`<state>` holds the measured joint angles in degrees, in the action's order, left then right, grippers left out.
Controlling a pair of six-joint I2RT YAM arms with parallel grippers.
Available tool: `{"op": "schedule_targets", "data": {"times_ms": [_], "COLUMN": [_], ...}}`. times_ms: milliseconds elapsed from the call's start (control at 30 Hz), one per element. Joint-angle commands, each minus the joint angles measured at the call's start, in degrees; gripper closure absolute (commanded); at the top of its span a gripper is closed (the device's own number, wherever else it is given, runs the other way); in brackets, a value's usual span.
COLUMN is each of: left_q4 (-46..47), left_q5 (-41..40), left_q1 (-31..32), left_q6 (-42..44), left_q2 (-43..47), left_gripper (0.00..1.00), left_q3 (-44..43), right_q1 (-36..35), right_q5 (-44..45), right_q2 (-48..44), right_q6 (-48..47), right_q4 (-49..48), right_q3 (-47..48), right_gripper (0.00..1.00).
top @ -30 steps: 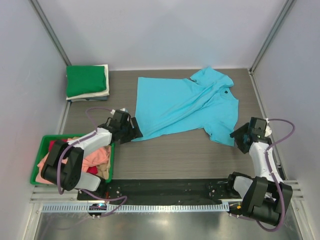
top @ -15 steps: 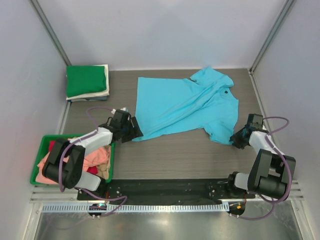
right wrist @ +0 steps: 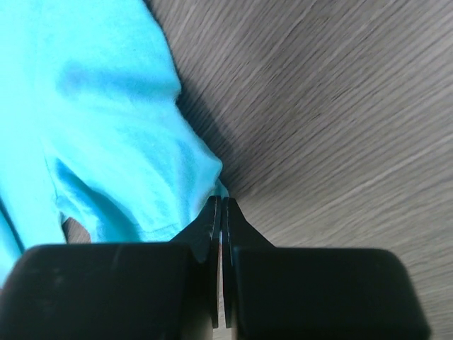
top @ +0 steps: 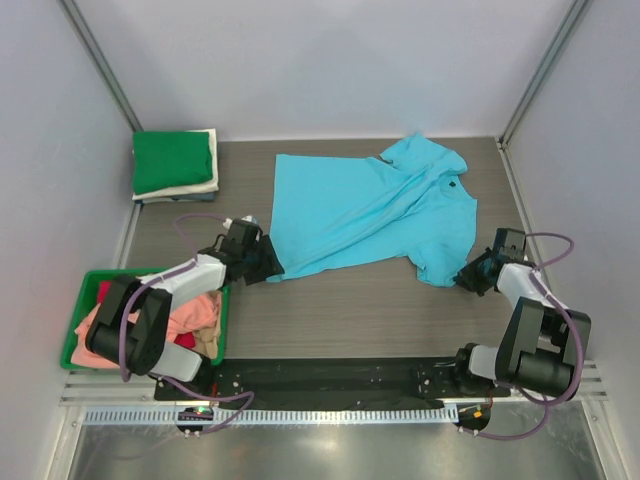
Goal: Fold and stack the t-shirts
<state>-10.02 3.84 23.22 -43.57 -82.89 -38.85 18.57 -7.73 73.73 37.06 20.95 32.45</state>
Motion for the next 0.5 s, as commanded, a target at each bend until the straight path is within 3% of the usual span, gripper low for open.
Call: {"op": "schedule_targets", "data": {"times_ms": [0, 133, 267, 300, 467], "left_q4": [-0.3, -1.4, -3.4, -3.6, -6.7], "left_q5": [-0.1, -2.5, -3.4, -3.5, -3.4], "left_q1": [0.1, 1.5, 2.6, 2.6, 2.6], "left_q6": [-0.8, -1.7, -1.0, -1.0, 0.2], "left_q2": [0.2, -0.2, -2.0, -2.3, -1.4], "left_gripper": [0.47, 0.49, 0.84, 1.0, 1.0], "left_q3": [-0.9, -1.5, -3.7, -3.9, -6.8], "right_q1": [0.9, 3.0, 5.2, 5.5, 7.1], "right_q5": [-0.7, -1.7, -2.8, -3.3, -5.9], "right_q2": [-3.9, -8.2, -11.8, -11.9, -15.2], "right_q6": [-0.9, -0.5, 1.8, 2.0, 4.2], "right_q4": [2.2, 5.2, 4.1, 3.9, 4.7], "right_q3": [2.3, 4.4, 2.7, 2.6, 3.6], "right_gripper": [0.99, 0.99, 0.99, 0.99, 0.99]}}
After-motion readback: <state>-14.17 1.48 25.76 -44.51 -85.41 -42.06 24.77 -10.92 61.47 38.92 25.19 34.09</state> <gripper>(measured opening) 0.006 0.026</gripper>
